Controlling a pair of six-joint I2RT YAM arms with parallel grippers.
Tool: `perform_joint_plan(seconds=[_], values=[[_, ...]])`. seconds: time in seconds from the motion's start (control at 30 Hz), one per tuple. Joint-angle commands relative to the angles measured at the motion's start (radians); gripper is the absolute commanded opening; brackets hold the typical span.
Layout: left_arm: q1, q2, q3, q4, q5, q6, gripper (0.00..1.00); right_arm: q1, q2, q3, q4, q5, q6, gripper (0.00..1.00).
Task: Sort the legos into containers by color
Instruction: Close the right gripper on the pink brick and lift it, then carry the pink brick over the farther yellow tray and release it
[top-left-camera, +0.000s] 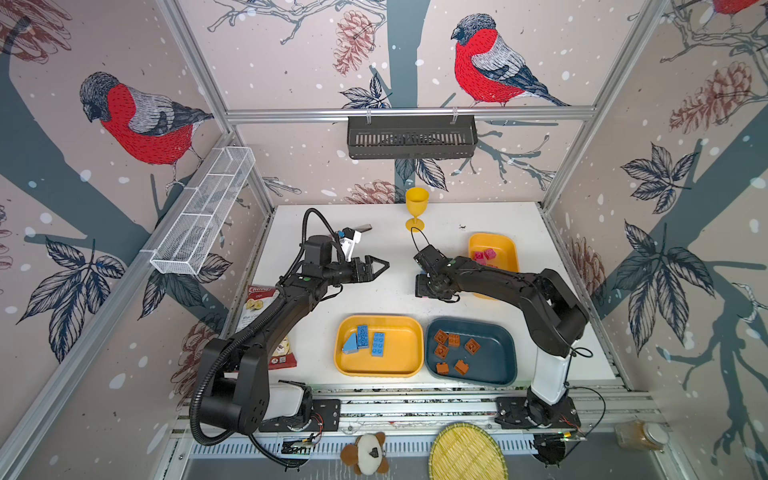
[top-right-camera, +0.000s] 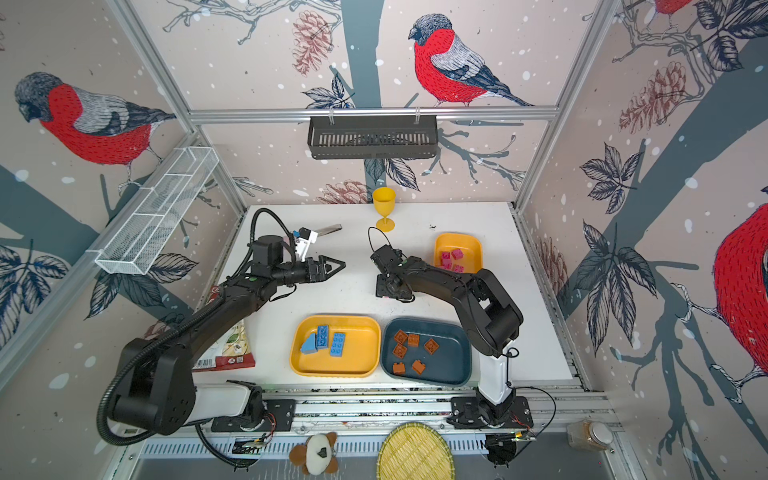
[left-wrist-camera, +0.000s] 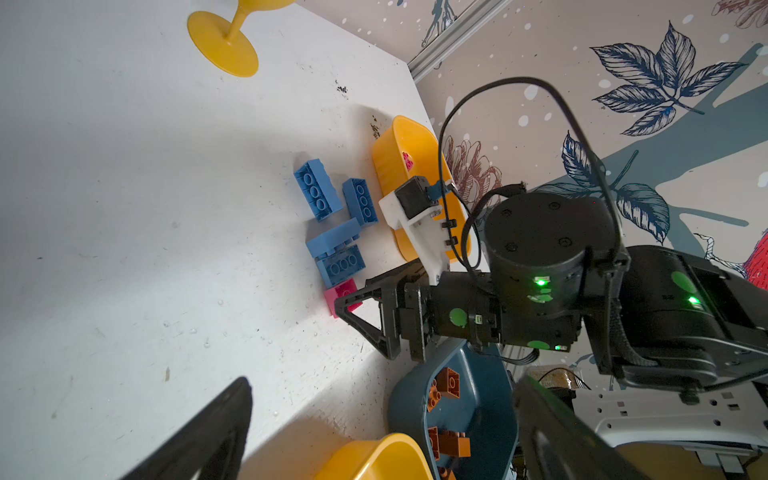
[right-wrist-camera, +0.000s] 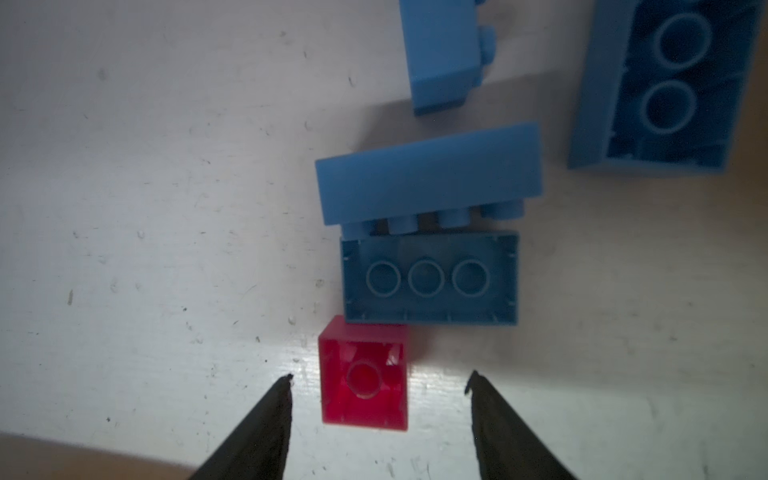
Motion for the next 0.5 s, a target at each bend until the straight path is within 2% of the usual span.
perform_joint_plan(seconds=[0.0, 0.3, 0.47], values=[[0.005, -0.010, -0.001, -0.008, -0.006, 0.018, 0.97, 0.008, 0.032, 0.022, 0.019, 0.032, 0.018, 0.62], [0.010, -0.010, 0.000, -0.023, -0.010, 0.031, 0.97, 0.036, 0.106, 0.082, -0.040, 0.136, -0.002, 0.48], [0.010, -0.003, 0.002, -0.028, -0.009, 0.036, 0.97, 0.042, 0.110, 0.093, -0.063, 0.174, -0.010, 0.35]])
